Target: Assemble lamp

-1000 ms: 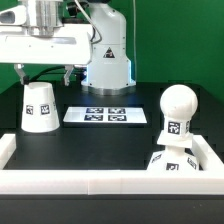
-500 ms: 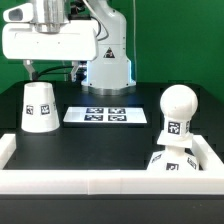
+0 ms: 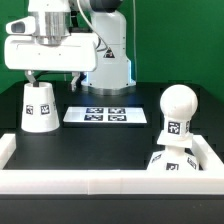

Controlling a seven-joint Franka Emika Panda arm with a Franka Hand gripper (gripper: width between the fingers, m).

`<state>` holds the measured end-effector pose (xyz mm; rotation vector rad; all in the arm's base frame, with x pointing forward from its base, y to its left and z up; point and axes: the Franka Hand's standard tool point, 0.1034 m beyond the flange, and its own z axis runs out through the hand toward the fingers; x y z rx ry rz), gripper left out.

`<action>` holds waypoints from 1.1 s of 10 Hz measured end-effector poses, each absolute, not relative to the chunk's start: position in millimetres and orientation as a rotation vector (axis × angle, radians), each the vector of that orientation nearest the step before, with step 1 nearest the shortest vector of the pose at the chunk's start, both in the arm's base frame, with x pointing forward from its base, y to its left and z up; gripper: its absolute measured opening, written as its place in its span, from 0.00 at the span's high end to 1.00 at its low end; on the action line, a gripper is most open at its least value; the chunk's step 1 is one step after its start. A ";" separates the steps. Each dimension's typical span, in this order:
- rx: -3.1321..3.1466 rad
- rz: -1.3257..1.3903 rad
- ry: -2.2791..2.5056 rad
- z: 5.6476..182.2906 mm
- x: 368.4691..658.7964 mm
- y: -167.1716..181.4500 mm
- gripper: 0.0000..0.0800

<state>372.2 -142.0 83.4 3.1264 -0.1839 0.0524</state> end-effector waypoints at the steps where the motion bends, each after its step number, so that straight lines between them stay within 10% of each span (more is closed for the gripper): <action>1: 3.124 0.045 -0.175 79.2 371.5 -140.1 0.13; 4: 3.116 0.038 -0.155 73.1 373.2 -137.9 0.13; 6: 3.116 0.038 -0.154 72.9 373.2 -137.9 0.43; 7: 3.116 0.037 -0.154 72.7 373.1 -137.9 0.43; 9: 3.116 0.036 -0.154 72.4 372.8 -137.9 0.83; 11: 3.115 0.042 -0.153 73.2 374.0 -138.1 0.95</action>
Offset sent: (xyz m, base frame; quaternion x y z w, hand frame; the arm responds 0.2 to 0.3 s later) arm 0.0094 0.0020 -0.0005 -0.0040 -0.0023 -0.0005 1.0000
